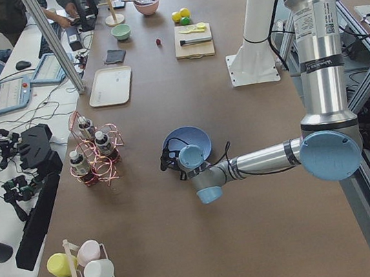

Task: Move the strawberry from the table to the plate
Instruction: 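Reach the left gripper to the rim of the light blue plate and grip it, then slide the blue plate with the left gripper toward the table's middle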

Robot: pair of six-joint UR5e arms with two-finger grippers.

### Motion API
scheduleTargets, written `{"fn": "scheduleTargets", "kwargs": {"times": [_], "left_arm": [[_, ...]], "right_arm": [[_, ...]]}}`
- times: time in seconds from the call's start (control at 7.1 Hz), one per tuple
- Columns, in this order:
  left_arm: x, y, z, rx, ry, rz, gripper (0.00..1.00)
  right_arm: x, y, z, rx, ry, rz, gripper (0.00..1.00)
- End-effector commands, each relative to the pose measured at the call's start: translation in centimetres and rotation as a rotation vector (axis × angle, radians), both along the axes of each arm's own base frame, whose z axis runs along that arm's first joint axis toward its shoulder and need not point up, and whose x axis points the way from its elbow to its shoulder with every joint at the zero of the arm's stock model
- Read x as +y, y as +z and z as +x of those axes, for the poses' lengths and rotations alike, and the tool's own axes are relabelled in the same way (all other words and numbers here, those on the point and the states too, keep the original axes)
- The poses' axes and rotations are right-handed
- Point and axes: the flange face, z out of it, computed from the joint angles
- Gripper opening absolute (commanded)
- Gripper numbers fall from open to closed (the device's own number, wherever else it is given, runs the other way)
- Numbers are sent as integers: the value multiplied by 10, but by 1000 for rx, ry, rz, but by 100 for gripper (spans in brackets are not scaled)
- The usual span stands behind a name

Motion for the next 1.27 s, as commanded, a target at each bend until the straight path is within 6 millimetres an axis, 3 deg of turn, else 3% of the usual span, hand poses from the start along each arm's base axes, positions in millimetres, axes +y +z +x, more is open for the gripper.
{"fn": "scheduleTargets", "kwargs": {"times": [0.0,0.42,0.56,0.7,0.85,0.99,1.13], "left_arm": [[-27,-31,20,30,-3,1,0],[-99,-148,82,103,-48,-92,0],[-108,-180,107,99,-37,-99,0],[-110,-214,140,89,-62,-119,0],[-103,-255,192,72,-72,-137,0],[-90,-294,246,61,-77,-146,0],[-73,-321,285,54,-80,-133,0]], "right_arm": [[0,1,0,0,1,-2,100],[-1,0,0,-2,2,-3,100],[0,-1,0,-4,3,-3,100],[0,-1,0,-4,3,-3,100],[0,-1,-1,-6,2,-3,100],[-1,-2,-1,-6,2,-2,100],[-2,-3,-1,-7,2,0,100]]}}
